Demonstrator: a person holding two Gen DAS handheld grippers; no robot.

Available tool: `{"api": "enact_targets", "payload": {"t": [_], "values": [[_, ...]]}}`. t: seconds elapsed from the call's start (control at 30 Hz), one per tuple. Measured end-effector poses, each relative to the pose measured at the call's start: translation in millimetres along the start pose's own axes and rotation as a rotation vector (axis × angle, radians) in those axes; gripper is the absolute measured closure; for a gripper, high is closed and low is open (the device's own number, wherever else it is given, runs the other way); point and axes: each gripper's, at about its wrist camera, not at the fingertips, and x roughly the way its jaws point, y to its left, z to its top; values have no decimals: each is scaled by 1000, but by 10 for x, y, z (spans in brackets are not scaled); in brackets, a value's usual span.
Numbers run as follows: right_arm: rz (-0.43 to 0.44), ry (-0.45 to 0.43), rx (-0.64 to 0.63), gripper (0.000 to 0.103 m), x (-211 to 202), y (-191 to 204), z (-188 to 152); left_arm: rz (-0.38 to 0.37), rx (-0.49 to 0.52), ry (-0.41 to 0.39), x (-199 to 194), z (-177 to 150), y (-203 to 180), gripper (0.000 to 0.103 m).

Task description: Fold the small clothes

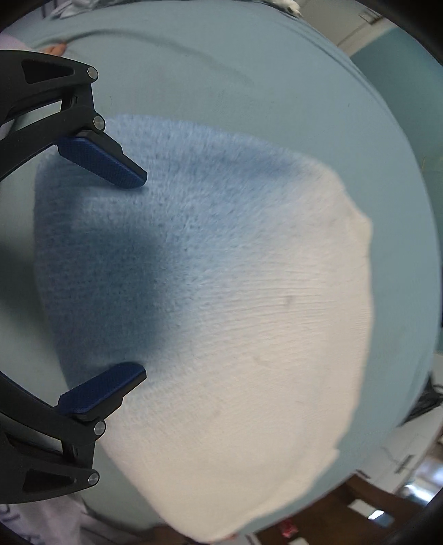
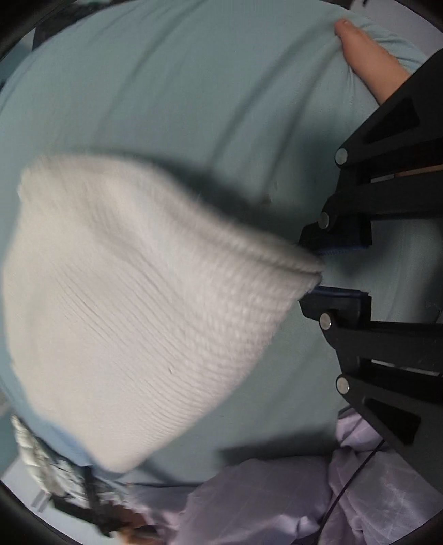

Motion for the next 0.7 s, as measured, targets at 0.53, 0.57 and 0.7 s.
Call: {"api": "enact_targets", "payload": {"t": [0.53, 0.57, 0.7], "values": [[-33, -271, 527, 1, -411, -728, 1306, -38, -47, -11, 177, -169, 11, 0], [-26, -259, 563, 1, -327, -786, 1428, -35, -49, -15, 182, -171, 9, 0], [-53, -172, 591, 1, 291, -805, 2029, -27, -52, -24, 215, -77, 114, 0]]}}
